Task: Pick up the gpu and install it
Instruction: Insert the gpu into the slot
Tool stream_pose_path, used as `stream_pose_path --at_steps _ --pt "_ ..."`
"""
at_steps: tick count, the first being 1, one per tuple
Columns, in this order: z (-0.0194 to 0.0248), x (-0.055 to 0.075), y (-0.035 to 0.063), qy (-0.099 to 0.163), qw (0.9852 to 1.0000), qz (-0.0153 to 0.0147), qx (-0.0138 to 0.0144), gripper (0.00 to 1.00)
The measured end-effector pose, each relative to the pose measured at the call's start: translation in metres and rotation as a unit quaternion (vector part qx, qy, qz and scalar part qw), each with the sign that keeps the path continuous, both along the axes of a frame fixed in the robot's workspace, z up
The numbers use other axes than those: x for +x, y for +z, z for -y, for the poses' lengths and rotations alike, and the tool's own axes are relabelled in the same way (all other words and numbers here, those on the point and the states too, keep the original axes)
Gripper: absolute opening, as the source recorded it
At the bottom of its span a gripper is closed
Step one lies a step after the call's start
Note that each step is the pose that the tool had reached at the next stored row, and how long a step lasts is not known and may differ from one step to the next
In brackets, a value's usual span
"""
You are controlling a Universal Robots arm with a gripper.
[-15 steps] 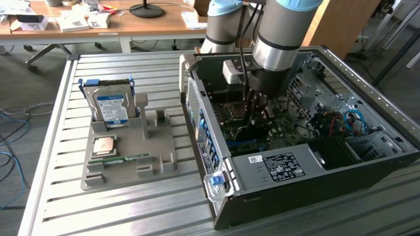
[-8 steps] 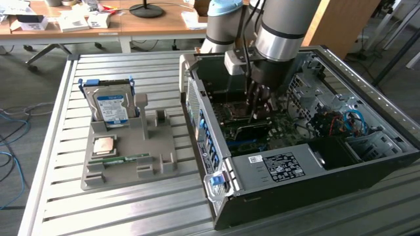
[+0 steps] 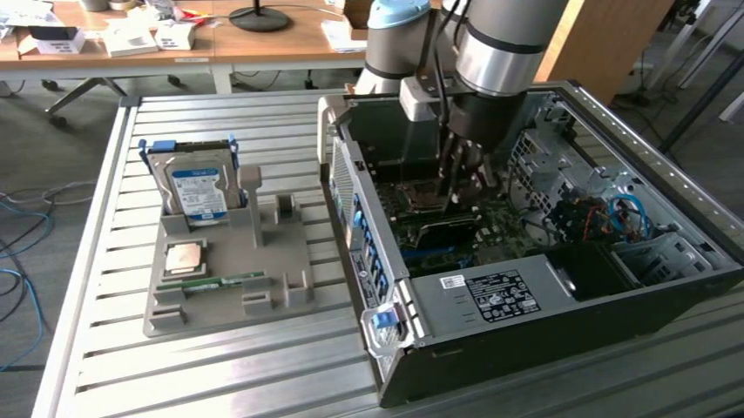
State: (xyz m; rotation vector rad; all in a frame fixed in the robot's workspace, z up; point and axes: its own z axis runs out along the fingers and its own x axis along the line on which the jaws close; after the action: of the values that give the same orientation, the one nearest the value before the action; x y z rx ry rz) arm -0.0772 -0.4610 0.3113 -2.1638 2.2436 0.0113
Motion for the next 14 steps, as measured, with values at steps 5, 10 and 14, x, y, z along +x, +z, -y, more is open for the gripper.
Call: stream_pose_path --at_steps 5,10,14 --pt "0.0 0.0 0.0078 0.0 1.0 0.0 0.0 0.33" --pt "0.0 0.0 0.0151 0.0 1.0 0.0 0.0 0.33" --pt "0.0 0.0 0.0219 0.0 1.0 0.0 0.0 0.33"
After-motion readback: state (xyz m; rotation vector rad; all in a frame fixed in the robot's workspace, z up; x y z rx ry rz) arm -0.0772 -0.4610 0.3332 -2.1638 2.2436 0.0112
